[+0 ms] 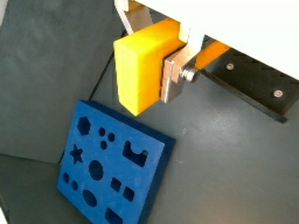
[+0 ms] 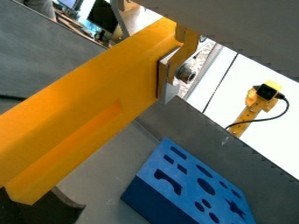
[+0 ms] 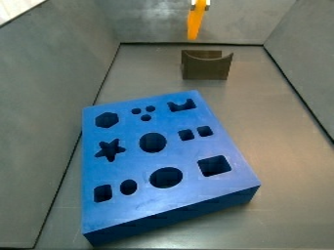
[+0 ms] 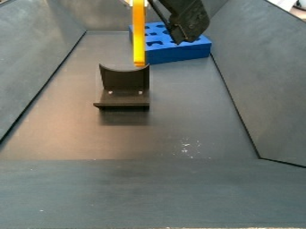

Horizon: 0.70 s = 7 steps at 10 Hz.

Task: Pick up the double-square object. Move up. Rotate the double-square object. Place the double-square object on the fixture. Regrasp the double-square object. Move to above the board. Insert the double-square object.
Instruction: Place the double-square object on the fixture.

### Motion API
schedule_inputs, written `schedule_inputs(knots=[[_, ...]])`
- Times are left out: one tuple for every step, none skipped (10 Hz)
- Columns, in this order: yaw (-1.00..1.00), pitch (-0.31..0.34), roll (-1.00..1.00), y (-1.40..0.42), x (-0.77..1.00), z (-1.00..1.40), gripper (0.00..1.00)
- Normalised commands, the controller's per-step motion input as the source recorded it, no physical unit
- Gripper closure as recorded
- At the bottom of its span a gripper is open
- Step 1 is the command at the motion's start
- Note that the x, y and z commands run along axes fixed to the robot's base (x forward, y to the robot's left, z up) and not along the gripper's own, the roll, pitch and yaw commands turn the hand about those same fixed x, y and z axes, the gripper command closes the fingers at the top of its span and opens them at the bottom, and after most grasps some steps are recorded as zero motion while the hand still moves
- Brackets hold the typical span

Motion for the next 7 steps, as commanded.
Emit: schedule_inputs(knots=[[-0.06, 0.001, -0.16, 0.03, 0.50, -0.03, 1.00], [-0.06, 0.010, -0.16, 0.03, 0.46, -0.03, 1.00], [-0.05, 0.025, -0.16, 0.03, 0.40, -0.02, 1.00], [-0.05, 0.034, -0.15, 0.03, 0.37, -0.02, 1.00], [-0.05, 0.051, -0.14, 0.03, 0.32, -0.02, 1.00], [0.01, 0.143, -0.24, 0.12, 0.23, -1.00, 1.00], [-0.01, 0.139, -0.24, 0.12, 0.23, -1.00, 1.00]])
